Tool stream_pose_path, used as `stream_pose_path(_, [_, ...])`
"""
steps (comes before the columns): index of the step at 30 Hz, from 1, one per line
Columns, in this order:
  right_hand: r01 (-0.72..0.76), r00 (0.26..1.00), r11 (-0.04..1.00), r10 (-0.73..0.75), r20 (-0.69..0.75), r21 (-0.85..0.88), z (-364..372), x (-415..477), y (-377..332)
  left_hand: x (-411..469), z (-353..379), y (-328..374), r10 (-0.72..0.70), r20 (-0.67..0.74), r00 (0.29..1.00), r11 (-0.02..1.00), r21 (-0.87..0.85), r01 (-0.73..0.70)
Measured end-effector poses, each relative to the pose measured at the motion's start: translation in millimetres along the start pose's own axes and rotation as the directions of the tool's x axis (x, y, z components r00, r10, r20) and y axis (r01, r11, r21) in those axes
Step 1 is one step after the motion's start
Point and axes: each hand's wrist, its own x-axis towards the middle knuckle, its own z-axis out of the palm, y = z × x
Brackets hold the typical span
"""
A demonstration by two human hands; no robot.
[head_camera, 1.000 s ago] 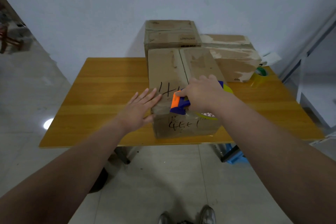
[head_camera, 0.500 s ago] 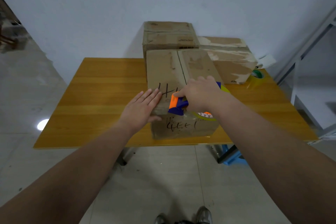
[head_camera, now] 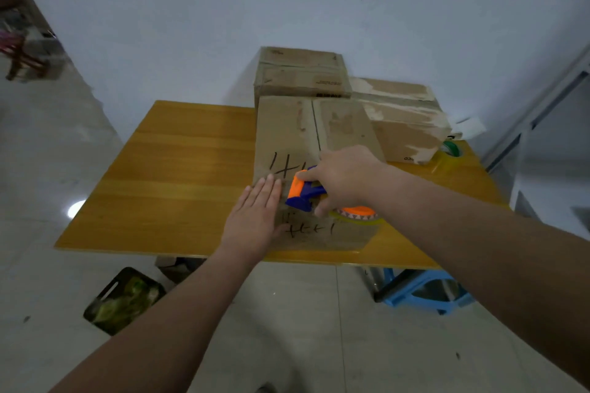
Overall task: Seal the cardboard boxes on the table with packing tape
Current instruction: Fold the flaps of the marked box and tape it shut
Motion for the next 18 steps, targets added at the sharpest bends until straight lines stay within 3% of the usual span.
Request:
stream_pose_path(6, [0.071, 0.983, 0.995, -0.058, -0.176, 0.069, 13, -27, 32, -1, -1, -5, -0.031, 0.013, 0.999, 0.999, 0.029, 0.03])
stream_pose_path(11, [-0.04, 0.995, 0.996, 0.032, -0.096, -0.08, 41, -71, 92, 0, -2, 0, -0.066, 0.028, 0.997, 0.997, 0.053, 0.064])
stream_pose_path(18, [-0.024, 0.996, 0.995, 0.015, -0.091, -0.102, 57, -64, 81, -2, -11, 11, -0.121, 0.072, 0.99, 0.989, 0.091, 0.114])
